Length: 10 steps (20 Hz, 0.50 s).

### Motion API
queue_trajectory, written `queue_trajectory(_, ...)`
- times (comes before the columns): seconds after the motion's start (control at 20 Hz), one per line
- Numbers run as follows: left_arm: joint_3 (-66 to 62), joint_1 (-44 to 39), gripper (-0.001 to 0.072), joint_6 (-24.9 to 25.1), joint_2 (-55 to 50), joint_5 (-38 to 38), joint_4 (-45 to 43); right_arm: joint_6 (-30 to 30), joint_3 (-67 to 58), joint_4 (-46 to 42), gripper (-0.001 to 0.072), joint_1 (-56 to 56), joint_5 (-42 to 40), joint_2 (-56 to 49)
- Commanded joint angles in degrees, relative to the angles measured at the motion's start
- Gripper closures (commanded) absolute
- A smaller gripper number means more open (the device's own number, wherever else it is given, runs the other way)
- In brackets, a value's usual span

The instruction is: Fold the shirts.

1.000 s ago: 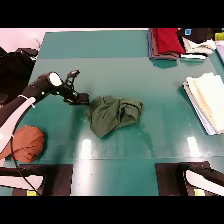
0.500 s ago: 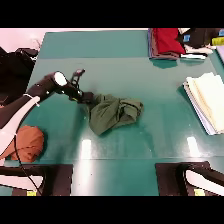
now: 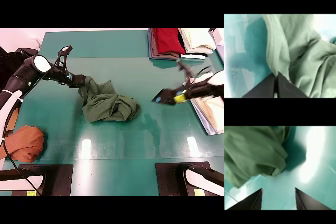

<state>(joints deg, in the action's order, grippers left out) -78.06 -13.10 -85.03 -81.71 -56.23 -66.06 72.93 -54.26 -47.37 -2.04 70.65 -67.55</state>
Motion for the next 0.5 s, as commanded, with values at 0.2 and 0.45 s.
queue_trajectory(0.2, -0.3, 0.2, 0.0682, 0.0, 0.3, -0.4, -0.2, -1.6, 3.9, 4.1, 0.0269, 12.3, -15.5, -10.7)
queue_trajectory(0.45, -0.3, 0.2, 0.0682, 0.0, 0.8, -0.4, -0.5, -4.6, -1.1, 3.3, 0.0697, 12.6, -16.8, -12.1)
